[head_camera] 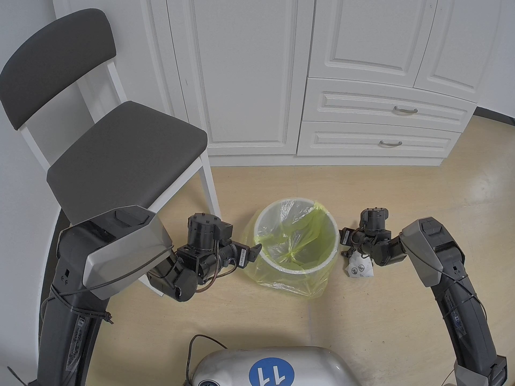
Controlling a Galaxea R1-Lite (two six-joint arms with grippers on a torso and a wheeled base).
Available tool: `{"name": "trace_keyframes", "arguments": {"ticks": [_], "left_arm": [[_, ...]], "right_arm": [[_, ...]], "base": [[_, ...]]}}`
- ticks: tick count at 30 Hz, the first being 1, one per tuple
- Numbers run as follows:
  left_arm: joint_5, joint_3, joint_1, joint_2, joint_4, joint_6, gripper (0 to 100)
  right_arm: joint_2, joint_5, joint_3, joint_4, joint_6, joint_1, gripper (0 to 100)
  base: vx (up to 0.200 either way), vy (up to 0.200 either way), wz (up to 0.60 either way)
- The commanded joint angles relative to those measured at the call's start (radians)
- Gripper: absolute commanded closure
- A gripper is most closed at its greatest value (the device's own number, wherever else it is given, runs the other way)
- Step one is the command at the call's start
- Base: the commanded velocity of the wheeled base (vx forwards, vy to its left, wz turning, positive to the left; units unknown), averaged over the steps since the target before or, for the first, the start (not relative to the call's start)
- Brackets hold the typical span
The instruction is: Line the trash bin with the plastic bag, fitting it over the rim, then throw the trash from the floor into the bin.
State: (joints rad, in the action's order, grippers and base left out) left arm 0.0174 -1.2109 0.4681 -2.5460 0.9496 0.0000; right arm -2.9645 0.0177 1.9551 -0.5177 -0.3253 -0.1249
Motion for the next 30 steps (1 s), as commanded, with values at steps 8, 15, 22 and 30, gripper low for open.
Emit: {"name": "trace_keyframes", "arguments": {"ticks": [8, 15, 22, 30], "left_arm": [[0.010, -0.395, 0.047, -0.172, -0.250, 0.078, 0], [-0.070, -0.639, 0.041, -0.293, -0.380, 0.078, 0], [-0.171, -0.789, 0.024, -0.362, -0.474, 0.074, 0], [-0.195, -0.789, 0.004, -0.350, -0.405, 0.038, 0]], "right_arm": [[0.002, -0.001, 0.002, 0.004, 0.003, -0.004, 0], [0.002, 0.002, 0.002, 0.005, 0.006, -0.004, 0], [0.001, 0.002, 0.004, 0.004, 0.006, -0.004, 0], [0.001, 0.002, 0.005, 0.001, 0.006, -0.004, 0]], "base": [[0.000, 0.000, 0.00], [0.000, 0.000, 0.00], [0.000, 0.000, 0.00], [0.000, 0.000, 0.00]]}}
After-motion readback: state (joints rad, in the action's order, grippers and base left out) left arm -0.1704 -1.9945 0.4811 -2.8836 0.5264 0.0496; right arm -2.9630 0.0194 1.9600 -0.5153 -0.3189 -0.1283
